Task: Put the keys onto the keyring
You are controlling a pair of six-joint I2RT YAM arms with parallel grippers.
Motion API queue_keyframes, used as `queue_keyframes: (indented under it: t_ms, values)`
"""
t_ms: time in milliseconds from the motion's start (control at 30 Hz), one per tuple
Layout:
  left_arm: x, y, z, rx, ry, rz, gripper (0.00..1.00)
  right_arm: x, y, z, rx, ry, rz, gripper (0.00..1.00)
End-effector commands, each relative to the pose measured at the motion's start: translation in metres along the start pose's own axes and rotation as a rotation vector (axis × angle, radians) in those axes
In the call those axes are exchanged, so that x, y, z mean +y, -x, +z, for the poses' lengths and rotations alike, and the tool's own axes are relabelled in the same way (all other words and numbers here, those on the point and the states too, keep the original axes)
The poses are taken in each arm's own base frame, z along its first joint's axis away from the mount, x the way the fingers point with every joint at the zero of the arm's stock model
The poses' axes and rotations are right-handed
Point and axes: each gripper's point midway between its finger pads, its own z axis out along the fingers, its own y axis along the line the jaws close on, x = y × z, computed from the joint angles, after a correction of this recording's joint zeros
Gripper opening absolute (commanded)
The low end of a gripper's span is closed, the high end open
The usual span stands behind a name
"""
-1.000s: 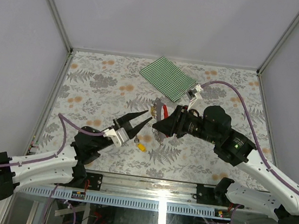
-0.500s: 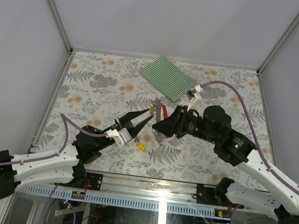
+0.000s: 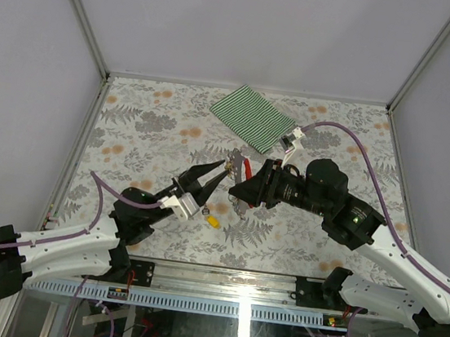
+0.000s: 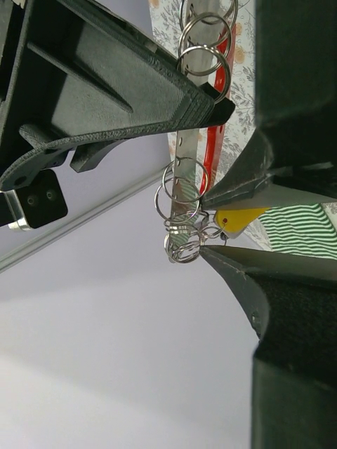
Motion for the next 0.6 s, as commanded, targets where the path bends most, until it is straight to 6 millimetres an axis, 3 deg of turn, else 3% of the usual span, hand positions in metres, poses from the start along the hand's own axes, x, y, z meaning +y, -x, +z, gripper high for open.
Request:
queue_keyframes:
  t_ms: [0,567]
  values:
    - [0.019,0.029,0.006,-0.091,0.064,0.028,0.26,0.031,0.021,-0.006,-0.067,0.101,-0.030,0.00]
    - [0.008,0.031,0.008,-0.101,0.001,-0.003,0.23,0.029,0.021,-0.006,-0.068,0.097,-0.030,0.00]
